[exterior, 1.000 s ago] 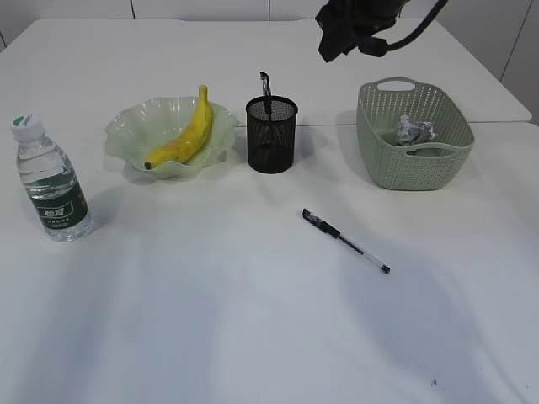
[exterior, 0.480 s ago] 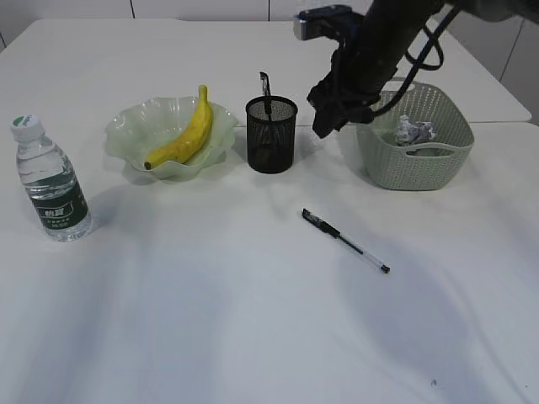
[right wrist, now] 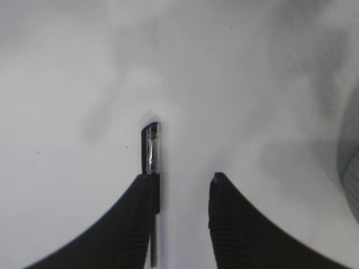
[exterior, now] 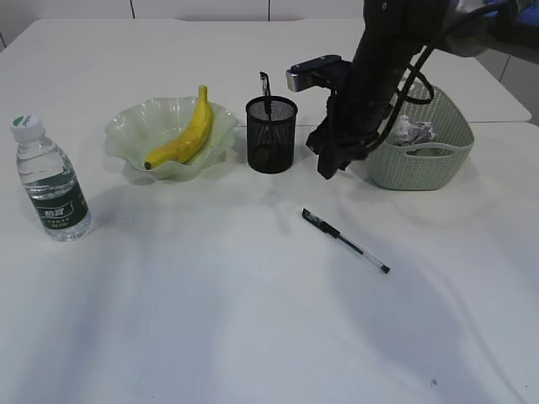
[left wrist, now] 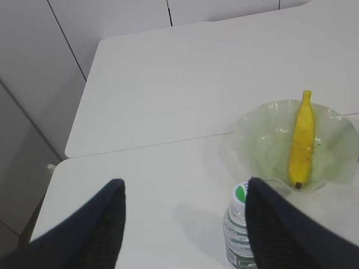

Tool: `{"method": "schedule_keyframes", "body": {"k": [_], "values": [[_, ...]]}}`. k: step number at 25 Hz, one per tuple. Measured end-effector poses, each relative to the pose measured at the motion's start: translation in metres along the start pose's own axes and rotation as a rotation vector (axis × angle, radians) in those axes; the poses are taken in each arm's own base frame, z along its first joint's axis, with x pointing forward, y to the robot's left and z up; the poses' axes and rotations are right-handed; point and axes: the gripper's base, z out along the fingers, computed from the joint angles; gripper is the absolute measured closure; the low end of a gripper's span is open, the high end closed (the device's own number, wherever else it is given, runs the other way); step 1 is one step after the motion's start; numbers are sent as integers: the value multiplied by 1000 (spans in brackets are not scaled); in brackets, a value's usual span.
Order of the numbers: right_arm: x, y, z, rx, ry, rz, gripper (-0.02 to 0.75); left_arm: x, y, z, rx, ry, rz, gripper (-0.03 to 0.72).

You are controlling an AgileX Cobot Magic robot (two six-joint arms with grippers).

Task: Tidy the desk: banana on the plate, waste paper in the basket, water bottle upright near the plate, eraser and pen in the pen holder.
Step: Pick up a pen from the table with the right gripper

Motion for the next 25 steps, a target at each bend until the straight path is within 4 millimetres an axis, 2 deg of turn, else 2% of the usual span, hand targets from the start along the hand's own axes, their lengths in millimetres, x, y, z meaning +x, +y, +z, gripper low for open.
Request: {"method": "schedule_keyframes", "body": {"k": [9,13,19,25], "values": [[16,3,25,-30,91,-15,476,0,0,1,-1,4,2,214],[12,19,34,-40,107,-83,476,0,0,3,-1,4,6,214],[7,46,61,-21,174,-198,476,0,0,4,-6,1,23,214],[7,47,62,18,193,-225,476,0,1,4,-13,5,38,214]]}}
